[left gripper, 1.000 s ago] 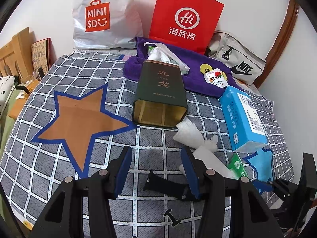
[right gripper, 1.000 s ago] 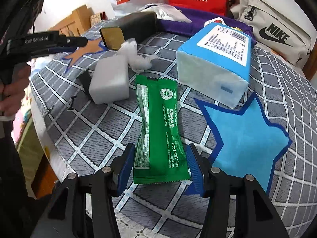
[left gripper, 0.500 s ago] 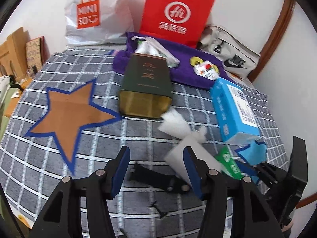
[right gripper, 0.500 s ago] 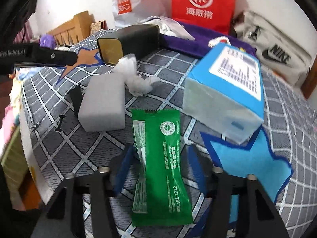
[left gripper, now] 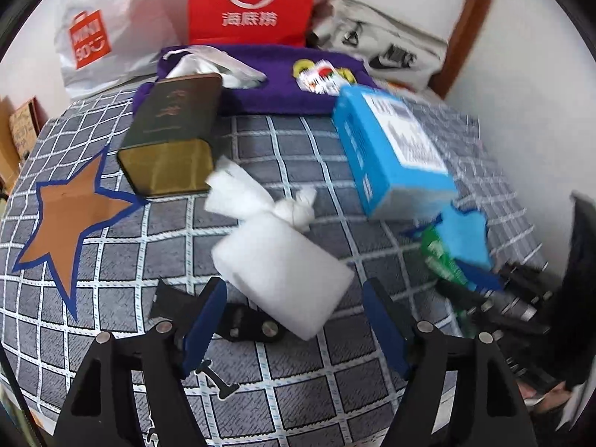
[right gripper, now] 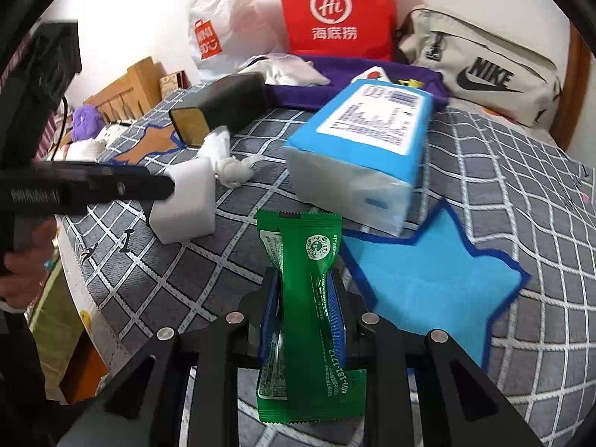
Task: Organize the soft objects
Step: 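Grasp the green snack packet with the right gripper while the left grasps the white sponge, then lift and carry the green packet and sponge toward the purple towel with both grippers, then lower the green packet and sponge onto the towel and open both grippers, then withdraw both grippers from the towel back toward the remaining items, then grasp the white bubble-wrap pouch with the right gripper while the left grasps the black strap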
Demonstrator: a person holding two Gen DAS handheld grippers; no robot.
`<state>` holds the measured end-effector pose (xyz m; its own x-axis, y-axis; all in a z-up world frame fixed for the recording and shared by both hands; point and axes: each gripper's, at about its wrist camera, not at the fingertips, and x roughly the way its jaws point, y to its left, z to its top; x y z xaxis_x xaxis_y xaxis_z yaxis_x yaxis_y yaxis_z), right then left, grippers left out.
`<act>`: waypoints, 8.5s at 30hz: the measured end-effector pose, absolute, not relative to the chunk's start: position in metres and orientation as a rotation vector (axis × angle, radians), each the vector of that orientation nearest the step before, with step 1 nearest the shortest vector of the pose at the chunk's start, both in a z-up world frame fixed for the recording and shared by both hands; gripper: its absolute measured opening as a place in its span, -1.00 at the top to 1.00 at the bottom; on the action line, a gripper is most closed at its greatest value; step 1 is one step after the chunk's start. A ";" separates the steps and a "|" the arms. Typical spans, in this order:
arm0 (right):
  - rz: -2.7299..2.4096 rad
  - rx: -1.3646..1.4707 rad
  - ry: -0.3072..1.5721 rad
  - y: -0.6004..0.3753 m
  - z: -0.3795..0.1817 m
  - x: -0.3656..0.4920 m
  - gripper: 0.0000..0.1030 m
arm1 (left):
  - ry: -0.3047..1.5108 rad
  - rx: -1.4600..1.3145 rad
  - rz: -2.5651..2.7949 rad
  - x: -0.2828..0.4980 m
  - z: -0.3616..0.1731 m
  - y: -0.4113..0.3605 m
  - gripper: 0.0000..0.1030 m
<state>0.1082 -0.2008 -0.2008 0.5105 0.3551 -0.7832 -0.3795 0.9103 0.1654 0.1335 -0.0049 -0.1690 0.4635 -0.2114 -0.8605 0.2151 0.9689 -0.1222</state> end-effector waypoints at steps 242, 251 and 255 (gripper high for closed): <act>0.557 -0.028 0.948 -0.173 -0.178 0.117 0.66 | 1.129 -0.189 -0.208 0.123 -0.192 0.047 -0.44; 0.553 0.017 0.944 -0.196 -0.180 0.108 0.66 | 1.098 -0.101 -0.152 0.157 -0.192 0.023 -0.44; 0.543 0.040 0.953 -0.202 -0.184 0.113 0.66 | 1.072 -0.073 -0.193 0.163 -0.195 0.010 -0.42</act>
